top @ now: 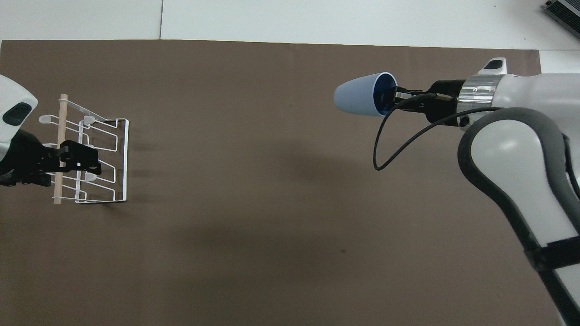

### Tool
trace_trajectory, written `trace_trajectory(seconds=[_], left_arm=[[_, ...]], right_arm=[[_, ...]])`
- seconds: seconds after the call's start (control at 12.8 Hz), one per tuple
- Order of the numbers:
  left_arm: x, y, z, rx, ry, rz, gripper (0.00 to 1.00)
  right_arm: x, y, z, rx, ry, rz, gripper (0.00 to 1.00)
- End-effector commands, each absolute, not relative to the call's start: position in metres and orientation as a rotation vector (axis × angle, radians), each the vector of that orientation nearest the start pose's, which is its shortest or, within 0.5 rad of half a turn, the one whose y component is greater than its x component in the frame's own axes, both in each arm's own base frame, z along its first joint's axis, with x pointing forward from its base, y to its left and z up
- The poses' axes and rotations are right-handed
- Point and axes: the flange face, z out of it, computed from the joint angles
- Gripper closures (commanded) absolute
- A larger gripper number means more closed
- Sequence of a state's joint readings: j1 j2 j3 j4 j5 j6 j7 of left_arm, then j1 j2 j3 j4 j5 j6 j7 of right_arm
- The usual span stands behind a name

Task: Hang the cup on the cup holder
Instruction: 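Lift the blue cup with the right gripper while the left gripper rises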

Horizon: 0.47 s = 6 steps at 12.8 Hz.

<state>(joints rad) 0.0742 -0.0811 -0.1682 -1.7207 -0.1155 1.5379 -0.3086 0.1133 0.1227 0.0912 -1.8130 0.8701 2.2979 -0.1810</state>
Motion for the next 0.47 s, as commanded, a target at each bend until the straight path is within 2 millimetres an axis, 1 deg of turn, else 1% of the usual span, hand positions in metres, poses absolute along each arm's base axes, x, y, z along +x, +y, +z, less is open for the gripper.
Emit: trace_trajectory(seconds=[0.0,0.08,0.16,0.23,0.31,0.39], left_arm=[[0.507,-0.07,0.595,-3.176,-0.811,0.247,0.0],[0.508,-0.075,0.594,-3.139,-1.07,0.269,0.0],[0.509,-0.079,0.593,-3.114,-1.263,0.309,0.0],[0.509,-0.079,0.594,-3.073,-1.463,0.368,0.0],[0.511,-0.074,0.596,-3.017,-1.668,0.451,0.0],[0.512,-0.076,0.6,-2.955,-1.857,0.558,0.0]], right_arm=[[0.604,0.185,0.531,-2.172,0.169,-0.399,1.0],[0.599,0.2,0.535,-2.094,0.199,-0.372,1.0],[0.593,0.215,0.539,-2.036,0.213,-0.342,1.0],[0.586,0.23,0.544,-1.989,0.213,-0.315,1.0],[0.578,0.248,0.547,-1.946,0.213,-0.284,1.0],[0.569,0.268,0.55,-1.886,0.229,-0.244,1.0]])
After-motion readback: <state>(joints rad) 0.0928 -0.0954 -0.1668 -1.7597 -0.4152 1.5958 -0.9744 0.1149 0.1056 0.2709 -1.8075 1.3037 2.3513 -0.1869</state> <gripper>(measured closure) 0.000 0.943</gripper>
